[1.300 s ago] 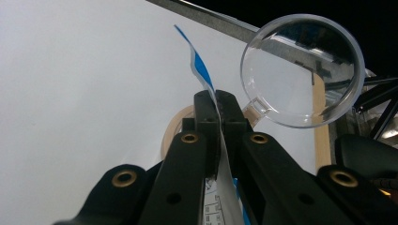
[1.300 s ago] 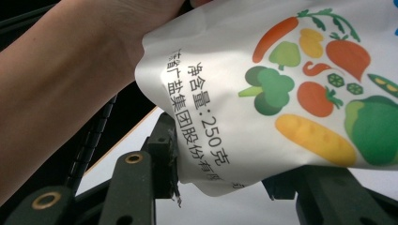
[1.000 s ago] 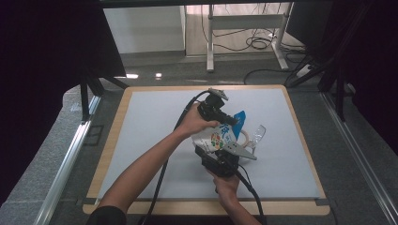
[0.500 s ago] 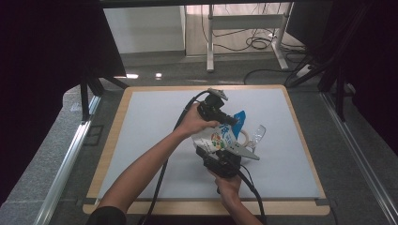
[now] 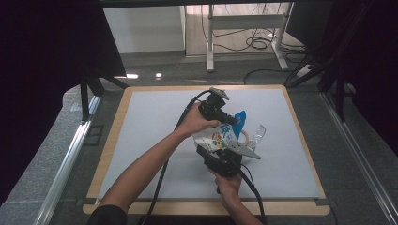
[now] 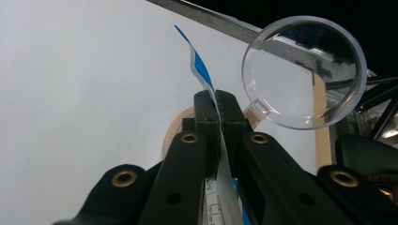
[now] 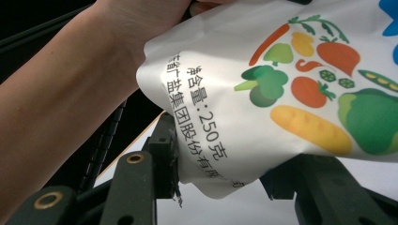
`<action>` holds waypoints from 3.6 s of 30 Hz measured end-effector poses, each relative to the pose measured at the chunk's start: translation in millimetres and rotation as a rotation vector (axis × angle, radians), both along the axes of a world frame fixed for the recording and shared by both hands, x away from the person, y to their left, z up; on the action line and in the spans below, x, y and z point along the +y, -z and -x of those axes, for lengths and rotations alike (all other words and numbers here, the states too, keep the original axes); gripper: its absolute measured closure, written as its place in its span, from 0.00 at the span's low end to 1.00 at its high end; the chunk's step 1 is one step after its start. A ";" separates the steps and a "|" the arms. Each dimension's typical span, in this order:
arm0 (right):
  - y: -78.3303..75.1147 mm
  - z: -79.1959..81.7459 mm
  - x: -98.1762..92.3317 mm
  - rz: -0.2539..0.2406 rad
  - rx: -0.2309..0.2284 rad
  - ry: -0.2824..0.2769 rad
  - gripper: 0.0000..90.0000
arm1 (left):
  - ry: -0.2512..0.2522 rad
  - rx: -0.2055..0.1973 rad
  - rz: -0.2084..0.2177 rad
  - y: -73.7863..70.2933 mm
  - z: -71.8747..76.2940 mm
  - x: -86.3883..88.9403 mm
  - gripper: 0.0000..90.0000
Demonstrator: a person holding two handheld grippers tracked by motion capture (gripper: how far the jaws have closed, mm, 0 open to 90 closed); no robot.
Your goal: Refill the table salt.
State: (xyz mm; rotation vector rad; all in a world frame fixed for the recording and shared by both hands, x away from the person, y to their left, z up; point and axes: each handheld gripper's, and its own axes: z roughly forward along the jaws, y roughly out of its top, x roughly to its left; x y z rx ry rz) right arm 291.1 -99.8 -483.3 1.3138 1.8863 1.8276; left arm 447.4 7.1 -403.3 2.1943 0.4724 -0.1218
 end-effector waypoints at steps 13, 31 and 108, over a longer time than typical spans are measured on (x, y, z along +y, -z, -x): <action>-0.6 0.2 1.5 0.010 0.000 0.011 0.62 | 0.002 -0.007 -0.008 0.3 -0.2 -0.8 1.00; -1.3 1.5 2.0 -0.012 0.005 0.031 0.62 | 0.007 -0.002 -0.007 -0.4 -0.6 -2.5 1.00; 0.6 -0.9 4.8 -0.021 -0.001 0.042 0.63 | 0.007 -0.009 -0.036 -0.3 -3.5 -3.5 1.00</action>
